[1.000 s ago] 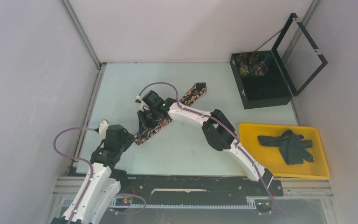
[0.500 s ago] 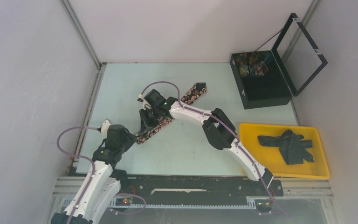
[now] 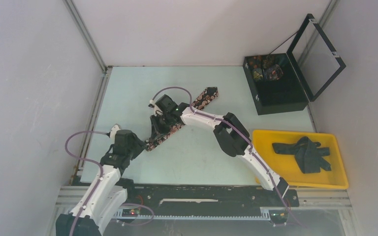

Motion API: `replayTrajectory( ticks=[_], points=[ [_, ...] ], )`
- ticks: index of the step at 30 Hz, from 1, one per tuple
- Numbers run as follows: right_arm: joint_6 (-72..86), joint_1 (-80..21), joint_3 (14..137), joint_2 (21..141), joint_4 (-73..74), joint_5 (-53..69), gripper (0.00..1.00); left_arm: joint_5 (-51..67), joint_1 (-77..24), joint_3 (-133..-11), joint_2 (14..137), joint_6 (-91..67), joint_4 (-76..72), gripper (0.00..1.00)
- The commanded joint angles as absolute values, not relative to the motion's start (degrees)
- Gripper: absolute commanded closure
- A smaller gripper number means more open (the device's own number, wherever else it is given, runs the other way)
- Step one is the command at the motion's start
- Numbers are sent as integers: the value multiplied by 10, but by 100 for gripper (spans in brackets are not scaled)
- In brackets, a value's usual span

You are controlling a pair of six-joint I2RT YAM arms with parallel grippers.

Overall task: Roll the ties
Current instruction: Roll the tie at the center of the board.

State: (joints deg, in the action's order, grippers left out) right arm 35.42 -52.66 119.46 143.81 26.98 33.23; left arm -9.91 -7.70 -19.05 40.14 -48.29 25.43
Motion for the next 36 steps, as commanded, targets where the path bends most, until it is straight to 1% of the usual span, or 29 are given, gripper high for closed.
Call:
replayTrajectory(
  ticks=[1,27,32,36],
  points=[
    [354,-521,1184,1444,250,337,86,-82,-72,-186,412,-463,214,45],
    [355,-511,1175,1456,245,341,86,-20,-59,-147,516,-464,106,47],
    [352,-509,1172,1456,248,341,86,-5,-60,-143,545,-474,79,51],
    [350,-508,1170,1454,249,341,86,-4,-60,-141,563,-479,63,58]
  ],
)
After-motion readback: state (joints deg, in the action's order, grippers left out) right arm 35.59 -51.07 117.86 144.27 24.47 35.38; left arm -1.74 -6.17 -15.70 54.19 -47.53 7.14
